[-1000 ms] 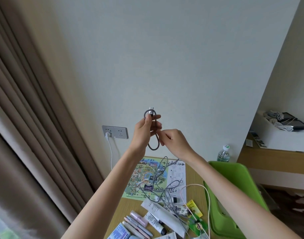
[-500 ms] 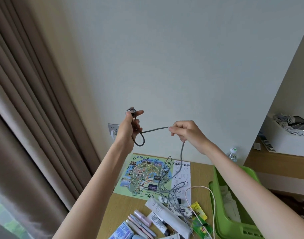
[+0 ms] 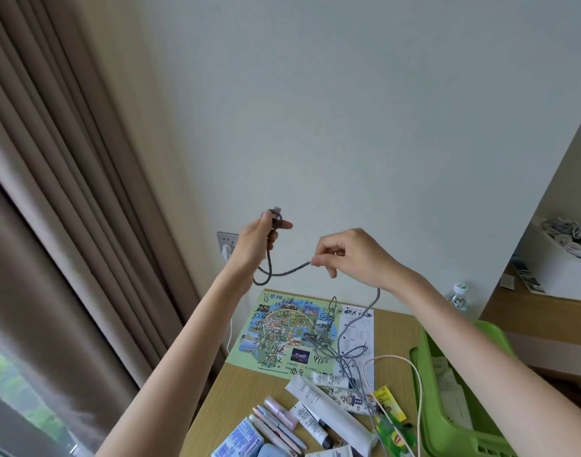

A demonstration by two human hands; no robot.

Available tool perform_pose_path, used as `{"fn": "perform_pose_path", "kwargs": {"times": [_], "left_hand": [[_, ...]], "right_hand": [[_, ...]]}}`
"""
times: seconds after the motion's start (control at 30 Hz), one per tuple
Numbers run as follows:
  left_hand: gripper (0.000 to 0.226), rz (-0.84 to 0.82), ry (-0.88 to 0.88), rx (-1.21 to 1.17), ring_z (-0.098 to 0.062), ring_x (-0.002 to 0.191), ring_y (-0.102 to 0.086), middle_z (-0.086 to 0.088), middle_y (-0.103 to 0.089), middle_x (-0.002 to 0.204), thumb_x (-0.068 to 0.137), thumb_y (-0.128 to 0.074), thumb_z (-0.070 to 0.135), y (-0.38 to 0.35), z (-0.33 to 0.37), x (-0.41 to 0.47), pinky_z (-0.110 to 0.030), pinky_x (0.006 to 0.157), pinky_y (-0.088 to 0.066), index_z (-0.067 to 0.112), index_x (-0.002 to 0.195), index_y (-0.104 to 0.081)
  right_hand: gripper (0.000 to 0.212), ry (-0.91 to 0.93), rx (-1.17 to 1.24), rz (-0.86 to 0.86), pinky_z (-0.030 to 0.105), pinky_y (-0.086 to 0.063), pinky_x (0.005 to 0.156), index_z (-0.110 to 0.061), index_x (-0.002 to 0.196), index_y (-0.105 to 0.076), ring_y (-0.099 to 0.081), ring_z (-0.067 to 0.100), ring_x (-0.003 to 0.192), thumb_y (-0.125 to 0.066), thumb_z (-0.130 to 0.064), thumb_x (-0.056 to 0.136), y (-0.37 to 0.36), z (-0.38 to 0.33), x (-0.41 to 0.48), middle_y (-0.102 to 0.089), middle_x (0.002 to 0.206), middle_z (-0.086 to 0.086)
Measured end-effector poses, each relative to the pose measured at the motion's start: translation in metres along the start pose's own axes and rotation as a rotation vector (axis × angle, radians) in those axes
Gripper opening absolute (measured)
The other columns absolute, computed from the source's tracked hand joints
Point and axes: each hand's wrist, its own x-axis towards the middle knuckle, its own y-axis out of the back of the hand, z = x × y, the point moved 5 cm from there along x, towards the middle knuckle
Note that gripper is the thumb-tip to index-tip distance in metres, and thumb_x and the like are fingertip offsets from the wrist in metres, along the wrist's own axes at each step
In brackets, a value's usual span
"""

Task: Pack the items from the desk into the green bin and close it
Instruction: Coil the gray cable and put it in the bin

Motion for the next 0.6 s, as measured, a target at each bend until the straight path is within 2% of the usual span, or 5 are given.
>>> {"fn": "perform_pose_path", "kwargs": {"times": [0.1, 0.23, 0.43, 0.5, 0.6], "left_hand": [[0.048, -0.150, -0.004, 0.077, 0.003, 0.047, -0.039, 0.006, -0.046, 0.066, 0.106, -0.030, 0.034, -0.020, -0.002, -0.013, -0.007, 0.044, -0.030, 0.010, 0.097, -0.071], [0.054, -0.307, 0.000, 0.150, -0.006, 0.052, -0.034, 0.007, -0.043, 0.062, 0.104, -0.024, 0.046, -0.041, -0.010, -0.029, -0.010, 0.043, -0.029, 0.014, 0.077, -0.059], [0.078, -0.492, 0.086, 0.139, -0.007, 0.053, -0.030, 0.010, -0.038, 0.064, 0.090, -0.004, 0.073, -0.061, -0.022, -0.039, -0.017, 0.046, -0.024, 0.028, 0.079, -0.066], [0.069, -0.520, 0.076, 0.086, -0.008, 0.053, -0.027, 0.009, -0.037, 0.065, 0.093, -0.012, 0.072, -0.065, -0.024, -0.040, -0.018, 0.046, -0.024, 0.025, 0.082, -0.061], [0.038, -0.491, 0.041, 0.045, -0.009, 0.053, -0.027, 0.007, -0.037, 0.064, 0.090, -0.053, 0.048, -0.067, -0.024, -0.041, -0.024, 0.050, -0.022, 0.011, 0.091, -0.047]], "right_hand": [[0.015, 0.027, 0.065, -0.051, 0.022, -0.031, 0.051, -0.021, 0.074, -0.071, -0.040, 0.007, 0.049, -0.068, -0.028, 0.087, -0.001, -0.011, 0.003, -0.066, 0.057, -0.004], [0.015, -0.005, 0.158, -0.008, 0.028, -0.035, 0.057, -0.012, 0.074, -0.071, -0.047, 0.013, 0.053, -0.072, -0.021, 0.086, 0.003, -0.009, 0.001, -0.064, 0.055, 0.000], [0.017, -0.101, 0.198, 0.085, 0.016, -0.035, 0.051, -0.010, 0.071, -0.067, -0.050, 0.006, 0.048, -0.074, -0.020, 0.084, -0.002, 0.004, -0.006, -0.063, 0.055, 0.000], [0.020, -0.112, 0.181, 0.108, 0.019, -0.034, 0.052, -0.012, 0.069, -0.063, -0.047, 0.006, 0.049, -0.076, -0.021, 0.082, -0.001, 0.008, -0.008, -0.061, 0.056, -0.003], [0.026, -0.146, 0.139, 0.141, 0.014, -0.030, 0.051, -0.015, 0.070, -0.056, -0.042, 0.000, 0.048, -0.078, -0.024, 0.081, 0.001, 0.013, -0.009, -0.056, 0.061, -0.009]]}}
